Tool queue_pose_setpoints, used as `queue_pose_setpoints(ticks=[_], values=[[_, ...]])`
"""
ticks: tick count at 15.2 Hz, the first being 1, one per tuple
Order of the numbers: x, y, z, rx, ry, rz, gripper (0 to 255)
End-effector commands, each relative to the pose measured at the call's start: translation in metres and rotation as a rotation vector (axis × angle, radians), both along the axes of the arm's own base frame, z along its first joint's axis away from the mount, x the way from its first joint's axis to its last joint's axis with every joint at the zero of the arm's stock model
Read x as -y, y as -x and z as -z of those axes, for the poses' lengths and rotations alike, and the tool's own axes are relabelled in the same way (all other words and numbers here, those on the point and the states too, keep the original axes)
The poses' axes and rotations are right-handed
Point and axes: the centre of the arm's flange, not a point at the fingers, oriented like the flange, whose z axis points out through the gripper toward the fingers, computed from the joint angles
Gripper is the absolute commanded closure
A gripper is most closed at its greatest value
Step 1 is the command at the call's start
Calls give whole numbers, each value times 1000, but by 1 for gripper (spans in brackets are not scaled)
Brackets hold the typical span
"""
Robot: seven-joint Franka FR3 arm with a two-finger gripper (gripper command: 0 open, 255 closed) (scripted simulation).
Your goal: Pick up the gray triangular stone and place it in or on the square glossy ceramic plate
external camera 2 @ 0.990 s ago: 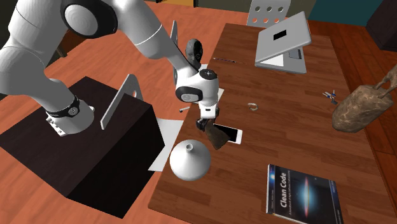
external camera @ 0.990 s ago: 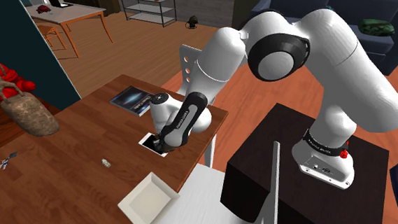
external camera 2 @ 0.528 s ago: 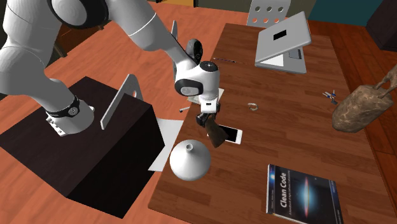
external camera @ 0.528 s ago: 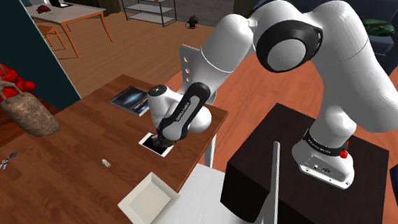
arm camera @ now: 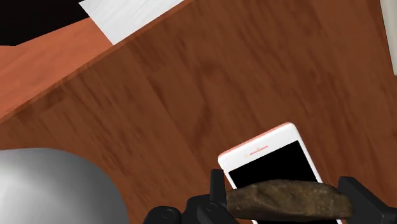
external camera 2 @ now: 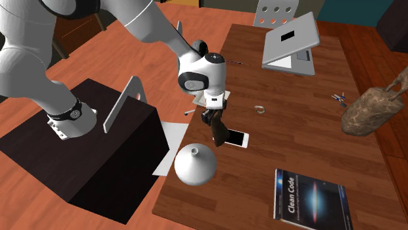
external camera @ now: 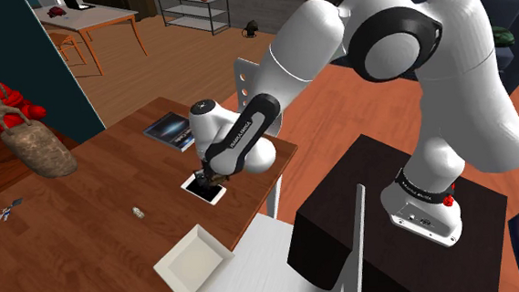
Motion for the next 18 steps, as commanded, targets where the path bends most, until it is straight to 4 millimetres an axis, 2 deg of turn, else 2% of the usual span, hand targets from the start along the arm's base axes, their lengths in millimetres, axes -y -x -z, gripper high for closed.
queue_pose_setpoints(ticks=[1, 18], values=[[-17, 12, -2, 0, 0, 0, 255], [-200, 141, -12, 0, 0, 0, 255]])
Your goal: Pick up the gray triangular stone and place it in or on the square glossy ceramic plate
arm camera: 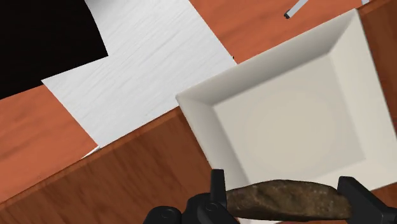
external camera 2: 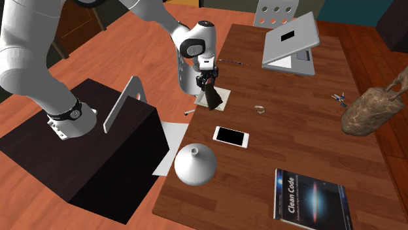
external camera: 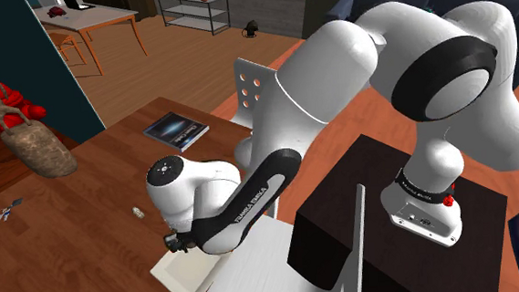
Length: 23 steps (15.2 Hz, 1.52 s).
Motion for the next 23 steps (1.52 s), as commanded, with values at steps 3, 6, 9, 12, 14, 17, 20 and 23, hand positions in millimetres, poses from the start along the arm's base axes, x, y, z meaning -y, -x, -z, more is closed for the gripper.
queue_pose_setpoints(ticks=[3, 6, 9, 12, 14, 17, 20, 23], values=[[-53, 39, 1, 0, 0, 1, 255], [-53, 39, 17, 0, 0, 1, 255], [-53, 39, 33, 0, 0, 1, 255], [-53, 39, 49, 0, 0, 1, 255], [-53, 39, 59, 0, 0, 1, 255], [-53, 39, 75, 0, 0, 1, 255], [-53, 39, 84, 0, 0, 1, 255], [-53, 39, 84, 0, 0, 1, 255]])
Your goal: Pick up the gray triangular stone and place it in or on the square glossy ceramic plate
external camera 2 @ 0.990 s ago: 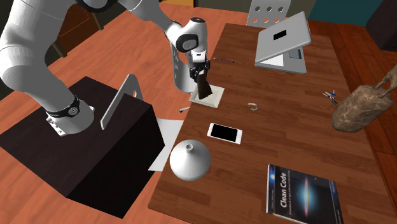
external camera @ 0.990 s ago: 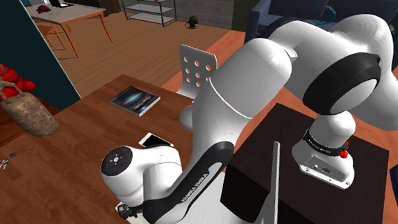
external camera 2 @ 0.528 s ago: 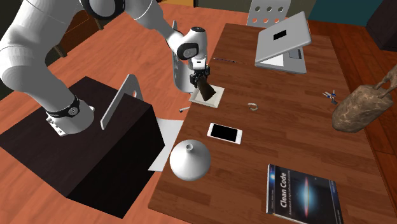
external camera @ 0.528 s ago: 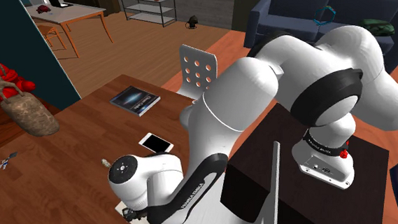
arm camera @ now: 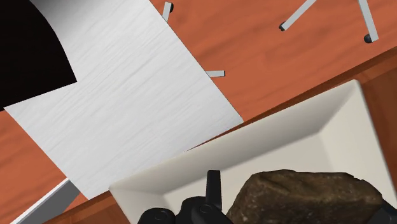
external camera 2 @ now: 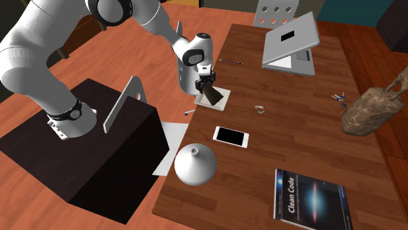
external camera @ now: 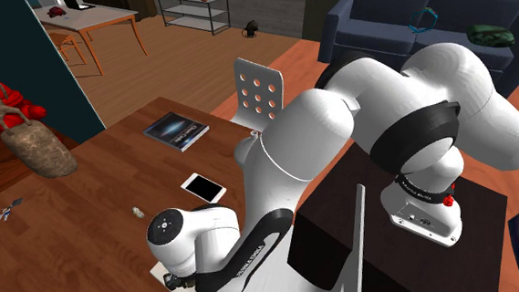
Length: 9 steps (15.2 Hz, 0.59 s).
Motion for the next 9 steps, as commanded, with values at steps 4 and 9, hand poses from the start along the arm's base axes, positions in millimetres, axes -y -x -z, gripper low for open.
queue_pose_setpoints(ticks=[4, 9], values=[[0, 0, 0, 0, 0, 0, 255], [0, 0, 0, 0, 0, 0, 0]])
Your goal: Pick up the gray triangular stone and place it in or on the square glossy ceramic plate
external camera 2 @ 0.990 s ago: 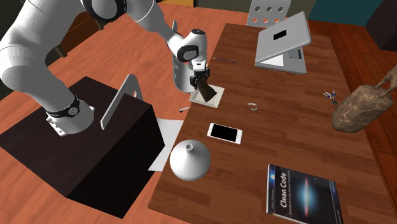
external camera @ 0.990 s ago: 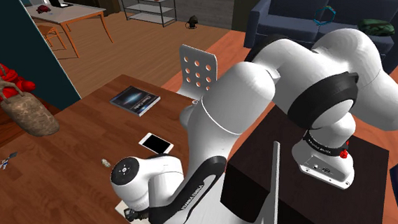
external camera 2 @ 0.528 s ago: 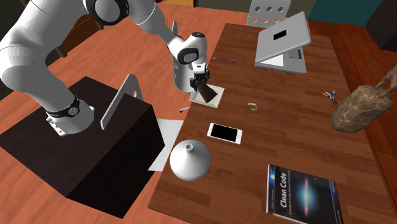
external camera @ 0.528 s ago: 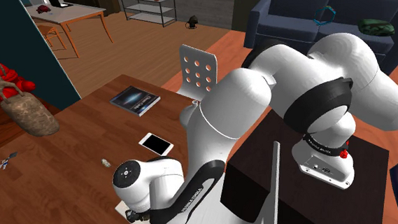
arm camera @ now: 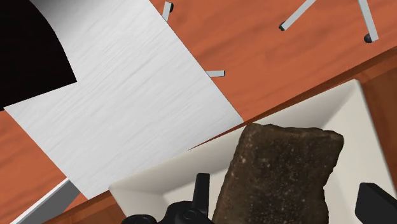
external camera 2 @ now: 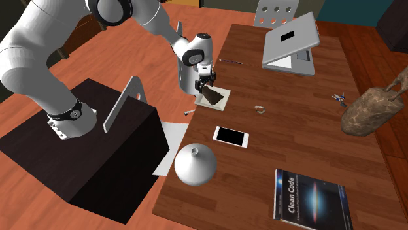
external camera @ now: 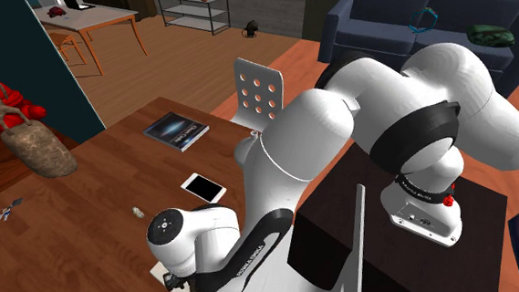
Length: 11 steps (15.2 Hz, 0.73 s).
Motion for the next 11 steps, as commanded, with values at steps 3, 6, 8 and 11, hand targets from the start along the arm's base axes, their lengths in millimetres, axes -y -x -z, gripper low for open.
queue_pose_setpoints(ticks=[3, 6, 8, 11], values=[[0, 1, -26, 0, 0, 0, 0], [-1, 3, -50, 0, 0, 0, 0], [-1, 3, -50, 0, 0, 0, 0], [-1, 3, -50, 0, 0, 0, 0]])
